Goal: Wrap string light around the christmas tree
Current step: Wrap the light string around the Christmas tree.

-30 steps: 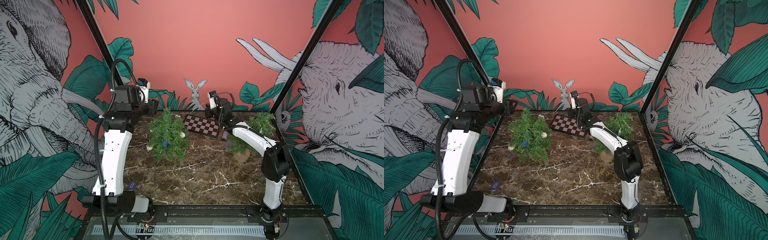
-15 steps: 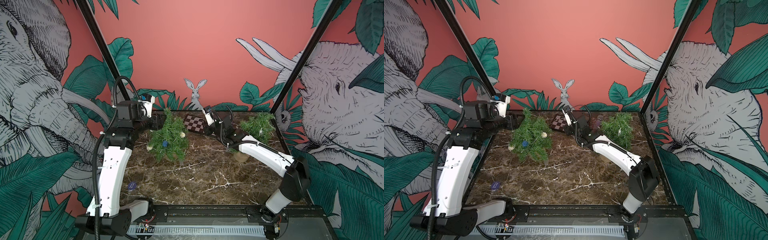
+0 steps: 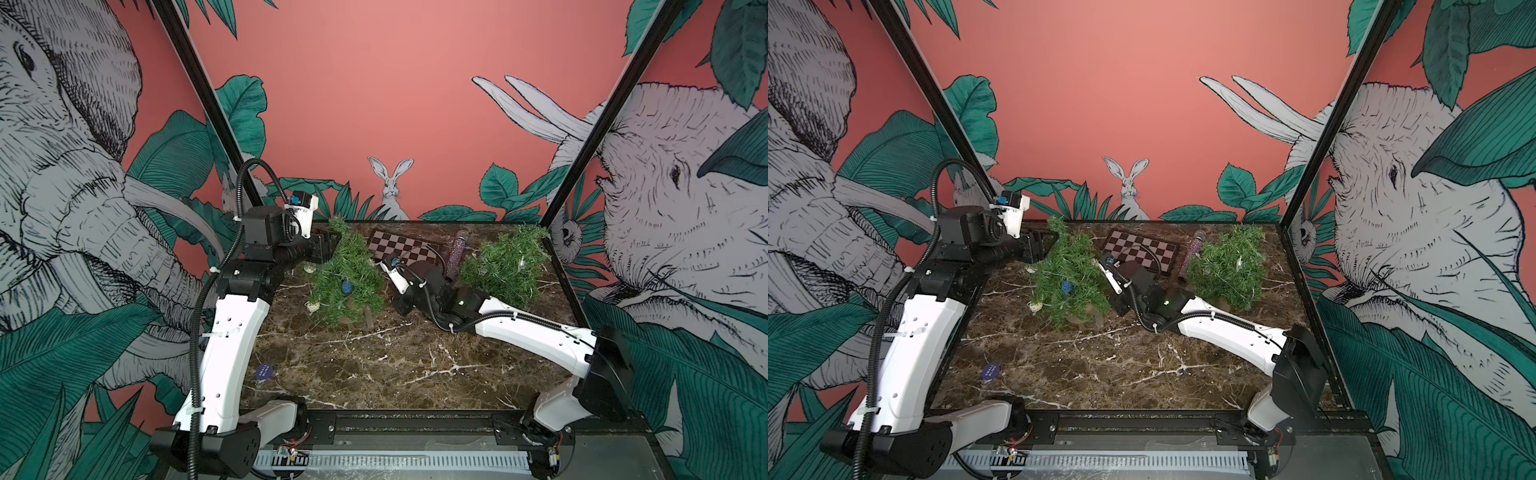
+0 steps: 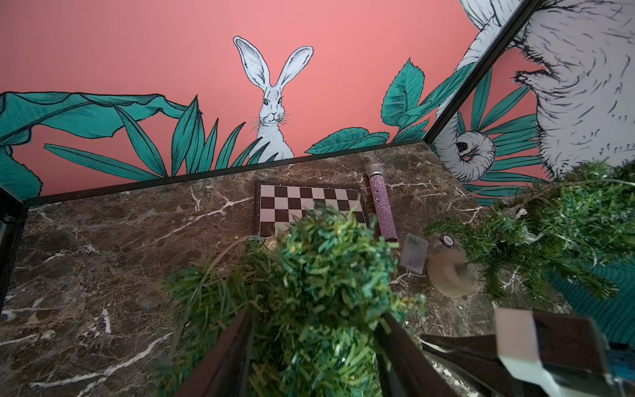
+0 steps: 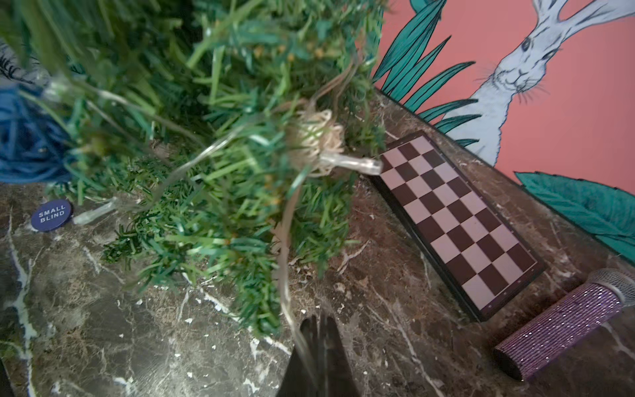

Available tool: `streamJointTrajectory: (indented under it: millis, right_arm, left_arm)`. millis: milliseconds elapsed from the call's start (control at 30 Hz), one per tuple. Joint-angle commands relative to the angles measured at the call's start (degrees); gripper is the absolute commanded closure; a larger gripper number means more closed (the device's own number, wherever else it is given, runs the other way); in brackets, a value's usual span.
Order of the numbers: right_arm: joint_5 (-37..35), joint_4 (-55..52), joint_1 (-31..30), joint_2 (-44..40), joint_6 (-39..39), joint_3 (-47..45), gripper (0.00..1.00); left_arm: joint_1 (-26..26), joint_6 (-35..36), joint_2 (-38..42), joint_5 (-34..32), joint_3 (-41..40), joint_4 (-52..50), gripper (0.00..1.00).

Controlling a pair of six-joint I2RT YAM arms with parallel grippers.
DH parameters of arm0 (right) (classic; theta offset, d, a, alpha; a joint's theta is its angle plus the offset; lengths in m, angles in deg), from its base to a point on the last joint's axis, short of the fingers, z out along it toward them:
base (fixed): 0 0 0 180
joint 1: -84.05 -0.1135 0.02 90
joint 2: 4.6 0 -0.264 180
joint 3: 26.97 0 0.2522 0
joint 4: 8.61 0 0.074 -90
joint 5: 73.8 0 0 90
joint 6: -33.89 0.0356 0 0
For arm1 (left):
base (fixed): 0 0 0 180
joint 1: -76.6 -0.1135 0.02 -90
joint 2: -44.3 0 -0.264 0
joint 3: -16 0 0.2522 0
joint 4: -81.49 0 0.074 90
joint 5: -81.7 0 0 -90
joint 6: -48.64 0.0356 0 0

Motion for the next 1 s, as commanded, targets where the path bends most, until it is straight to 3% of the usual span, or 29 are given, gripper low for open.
streamJointTrajectory:
  millis: [0, 133, 333, 467, 667, 967]
  right_arm:
    - [1.54, -1.08, -0.3, -0.68, 4.75, 5.54, 1.0]
    - [2.19, -7.77, 1.78, 1.04, 5.08, 13.03, 1.0]
    - [3.99, -11.48, 9.82, 9.29, 3.91, 23.92, 1.0]
    - [3.81, -14.13, 13.81, 17.76, 2.37, 37.72, 1.0]
    - [4.7, -21.02, 15.2, 33.78, 0.89, 59.36, 1.0]
    - [5.0, -14.28, 16.68, 46.41, 2.56, 79.36, 1.0]
  left_arm:
    - [0.12, 1.05, 2.42, 1.08, -1.18, -0.05, 0.43]
    - [0.12, 1.18, 3.54, 1.75, -2.78, 0.39, 0.43]
    - [0.1, 2.24, 3.73, 1.69, -3.34, -0.28, 0.43]
    - [0.05, 2.84, 3.49, 1.62, -3.31, -0.64, 0.43]
    - [0.07, 3.31, 3.01, 1.32, -3.66, -0.65, 0.43]
    - [0.12, 3.97, 2.59, 1.09, -3.48, -1.26, 0.43]
